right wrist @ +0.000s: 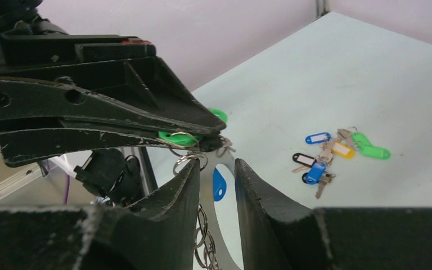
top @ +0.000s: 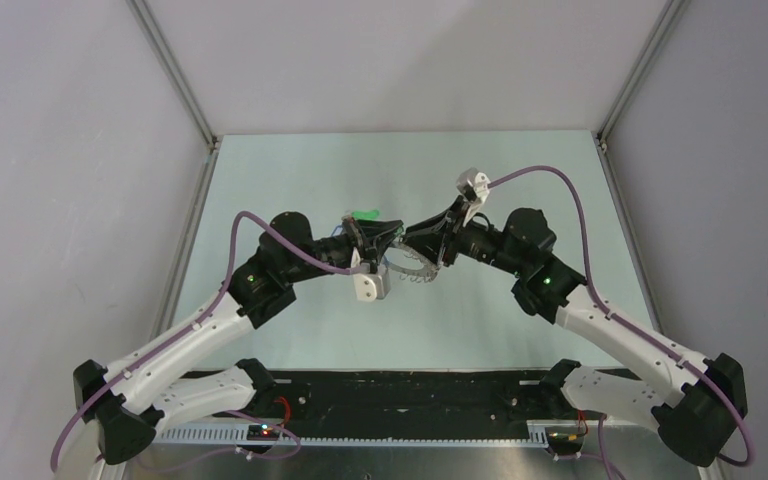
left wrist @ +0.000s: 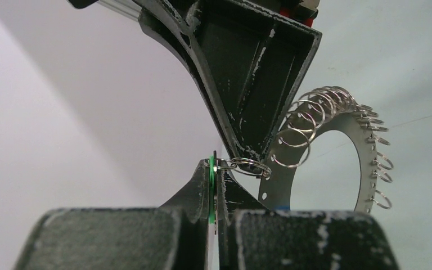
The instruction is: Remove the keys from the keyring
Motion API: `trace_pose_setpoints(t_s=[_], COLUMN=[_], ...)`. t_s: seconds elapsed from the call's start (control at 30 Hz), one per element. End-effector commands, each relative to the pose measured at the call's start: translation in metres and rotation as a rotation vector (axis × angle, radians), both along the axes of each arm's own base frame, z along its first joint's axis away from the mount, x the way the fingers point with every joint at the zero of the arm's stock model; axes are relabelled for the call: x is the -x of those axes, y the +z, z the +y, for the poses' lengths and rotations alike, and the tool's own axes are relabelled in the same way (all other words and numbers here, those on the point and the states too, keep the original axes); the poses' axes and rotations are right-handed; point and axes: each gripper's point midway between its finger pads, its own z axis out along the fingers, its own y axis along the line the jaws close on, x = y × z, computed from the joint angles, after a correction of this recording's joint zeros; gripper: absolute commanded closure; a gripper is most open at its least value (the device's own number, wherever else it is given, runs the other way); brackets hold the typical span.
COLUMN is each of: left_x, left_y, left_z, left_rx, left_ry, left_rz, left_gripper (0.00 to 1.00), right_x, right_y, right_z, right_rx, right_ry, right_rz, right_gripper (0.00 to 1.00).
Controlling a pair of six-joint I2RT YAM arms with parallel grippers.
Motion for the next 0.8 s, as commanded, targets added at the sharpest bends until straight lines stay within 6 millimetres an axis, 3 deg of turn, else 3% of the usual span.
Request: trace_pose_setpoints(t_s=[0.0,0.4,0.77], left_x=[0.009,0.014,0.013], left_y=[0.028,0.037,0.051], left_z=[0.002,0.003,0.006], left_rx=[0.064,0.084,0.124], left_ry=[-0.023,-0.039,-0.023], left_rz=[-0.086,-0.09,-0.106], left_gripper=[1.0,1.0,1.0], right_x=[0.014,0.019,0.007], right_y=[0.027,0.028,0.032], right_z=[0.011,0.025,0.016], right_rx=[-0.043,-0.086,-0.216], right_ry=[0.091,0.142,0.021], right_rz=[-0.084,-0.048,0.014], right_gripper=[0.66,0.66,0.66])
